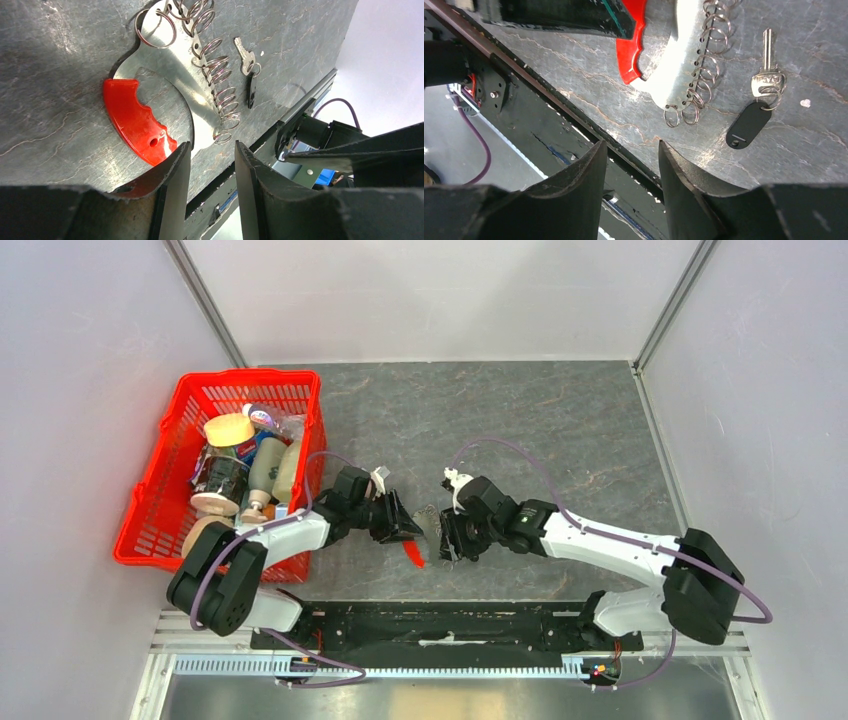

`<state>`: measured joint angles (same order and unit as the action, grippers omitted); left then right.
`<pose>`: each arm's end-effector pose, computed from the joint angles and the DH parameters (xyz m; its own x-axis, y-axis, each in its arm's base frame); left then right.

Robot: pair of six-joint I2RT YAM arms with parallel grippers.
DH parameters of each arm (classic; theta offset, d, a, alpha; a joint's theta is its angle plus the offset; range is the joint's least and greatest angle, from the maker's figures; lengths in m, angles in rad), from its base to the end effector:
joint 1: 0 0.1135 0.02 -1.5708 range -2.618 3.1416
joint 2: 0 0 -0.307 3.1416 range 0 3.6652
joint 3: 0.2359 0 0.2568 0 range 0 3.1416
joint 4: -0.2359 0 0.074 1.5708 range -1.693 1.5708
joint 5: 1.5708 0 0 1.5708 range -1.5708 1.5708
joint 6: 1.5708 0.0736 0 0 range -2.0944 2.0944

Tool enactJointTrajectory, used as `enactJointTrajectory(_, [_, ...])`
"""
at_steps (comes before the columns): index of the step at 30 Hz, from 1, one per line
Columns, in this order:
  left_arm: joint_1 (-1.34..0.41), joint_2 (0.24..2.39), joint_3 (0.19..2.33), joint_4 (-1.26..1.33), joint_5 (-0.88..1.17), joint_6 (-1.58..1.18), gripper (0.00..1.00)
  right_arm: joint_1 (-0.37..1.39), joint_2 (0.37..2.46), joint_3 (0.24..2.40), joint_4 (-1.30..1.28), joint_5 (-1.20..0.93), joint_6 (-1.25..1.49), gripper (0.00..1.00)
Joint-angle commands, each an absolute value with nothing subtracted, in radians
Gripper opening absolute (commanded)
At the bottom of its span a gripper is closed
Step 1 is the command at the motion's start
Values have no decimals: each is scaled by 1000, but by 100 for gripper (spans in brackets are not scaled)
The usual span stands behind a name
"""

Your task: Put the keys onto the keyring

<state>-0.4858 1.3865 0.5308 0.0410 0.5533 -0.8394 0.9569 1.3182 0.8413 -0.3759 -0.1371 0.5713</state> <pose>0.2176 -0.1586 0.1667 -0.9626 -0.2078 -0.1737 -0.0005 0.6429 -0.7660 0.1584 0.2423 0.2388 -0.8308 -0.2490 -0.4978 -0.4901 0.7511 0.4423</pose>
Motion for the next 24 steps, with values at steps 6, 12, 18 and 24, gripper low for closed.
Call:
enactJointTrajectory(6, [-477,1344,566,43,551,-807,45,973,1399,797,-302,-150,642,49])
enactJointTrajectory(12, [-477,1346,564,43,549,-807,45,973,1444,787,-254,-129,678,49])
enactJointTrajectory(18, [-477,1338,561,38,551,-805,45,972,1477,793,-239,-90,698,47])
enactJointTrajectory(24, [-477,1341,566,37,553,-804,45,971,1484,793,-240,-50,713,46])
